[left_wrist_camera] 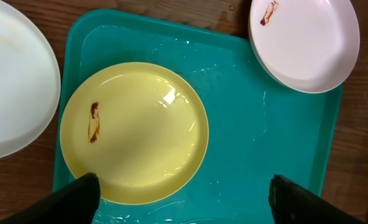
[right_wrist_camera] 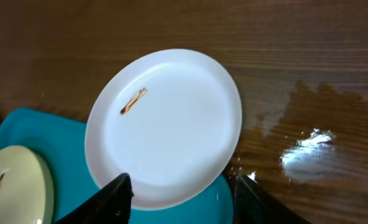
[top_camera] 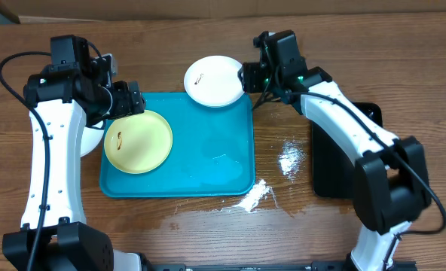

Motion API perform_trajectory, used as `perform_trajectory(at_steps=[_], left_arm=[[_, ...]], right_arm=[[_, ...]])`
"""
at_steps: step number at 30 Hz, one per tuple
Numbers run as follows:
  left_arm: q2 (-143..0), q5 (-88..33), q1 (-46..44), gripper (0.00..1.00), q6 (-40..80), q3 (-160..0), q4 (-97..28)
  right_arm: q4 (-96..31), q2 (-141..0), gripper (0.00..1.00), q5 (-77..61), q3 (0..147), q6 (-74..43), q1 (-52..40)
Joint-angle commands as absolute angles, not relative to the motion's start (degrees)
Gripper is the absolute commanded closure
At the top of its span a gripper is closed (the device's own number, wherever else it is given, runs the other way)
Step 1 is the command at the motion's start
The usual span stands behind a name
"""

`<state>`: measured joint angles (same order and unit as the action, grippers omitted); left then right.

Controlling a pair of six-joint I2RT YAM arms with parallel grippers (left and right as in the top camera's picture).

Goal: Clean dirty plates on tray and stack at the side
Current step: 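Reach the right gripper to the rim of the upper white plate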

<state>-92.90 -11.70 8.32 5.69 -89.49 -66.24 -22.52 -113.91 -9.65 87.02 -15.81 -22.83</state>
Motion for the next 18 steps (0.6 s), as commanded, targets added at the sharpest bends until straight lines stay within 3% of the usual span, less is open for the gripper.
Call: perform_trajectory(at_steps=[1, 7, 18], left_arm=[[-92.9, -11.4, 8.2, 0.12, 6.5, -89.3, -66.1], [-92.9, -11.4, 8.2, 0.12, 6.5, -89.3, -66.2], [-92.9, -11.4, 8.2, 0.12, 6.5, -89.3, -66.2]], right_arm=[[-19.6, -118.7, 0.46, -9.3, 87.8, -17.3, -22.6], [-10.8, -123.4, 0.45, -7.6, 87.8, -18.1, -22.6], [-8.4, -127.3, 0.51, -5.8, 87.8, -18.1, -23.2]])
